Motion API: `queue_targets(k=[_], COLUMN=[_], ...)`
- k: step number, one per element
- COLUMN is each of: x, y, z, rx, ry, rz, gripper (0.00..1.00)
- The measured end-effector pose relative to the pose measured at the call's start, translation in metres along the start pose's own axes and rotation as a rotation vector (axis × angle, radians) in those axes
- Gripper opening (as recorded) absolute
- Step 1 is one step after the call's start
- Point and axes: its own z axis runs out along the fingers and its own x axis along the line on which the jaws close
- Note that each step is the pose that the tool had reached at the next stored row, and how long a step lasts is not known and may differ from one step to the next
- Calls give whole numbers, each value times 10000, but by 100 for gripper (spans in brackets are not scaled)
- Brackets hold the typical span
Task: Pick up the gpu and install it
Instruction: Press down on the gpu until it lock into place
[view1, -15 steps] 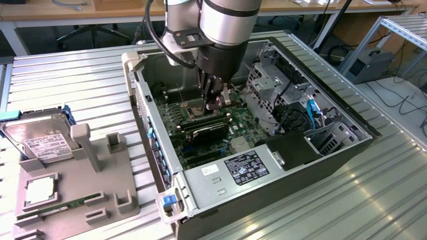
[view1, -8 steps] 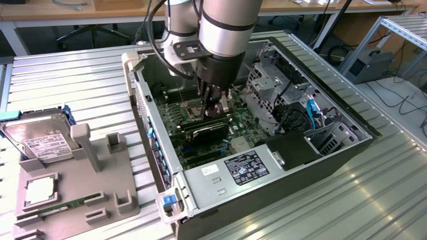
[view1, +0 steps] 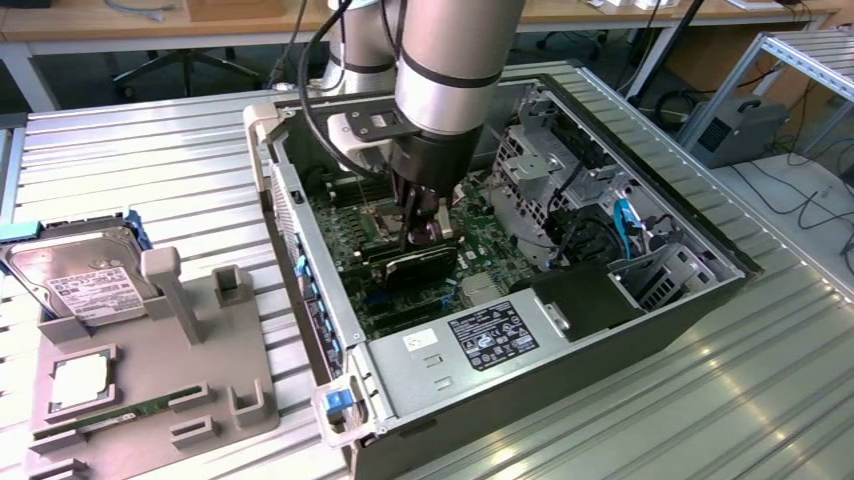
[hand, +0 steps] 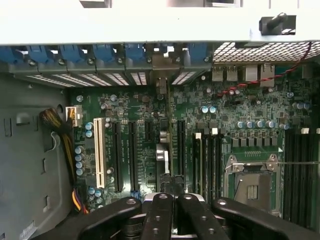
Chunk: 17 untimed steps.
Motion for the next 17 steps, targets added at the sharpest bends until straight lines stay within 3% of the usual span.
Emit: queue_targets(k=[6,11,17], x=[-53,-77,-75], y=[2,30,33], z=[71,186,230], rx=[1,1,-2], ry=[2,3,8], rz=[-1,-1,0], gripper=[11,11,11])
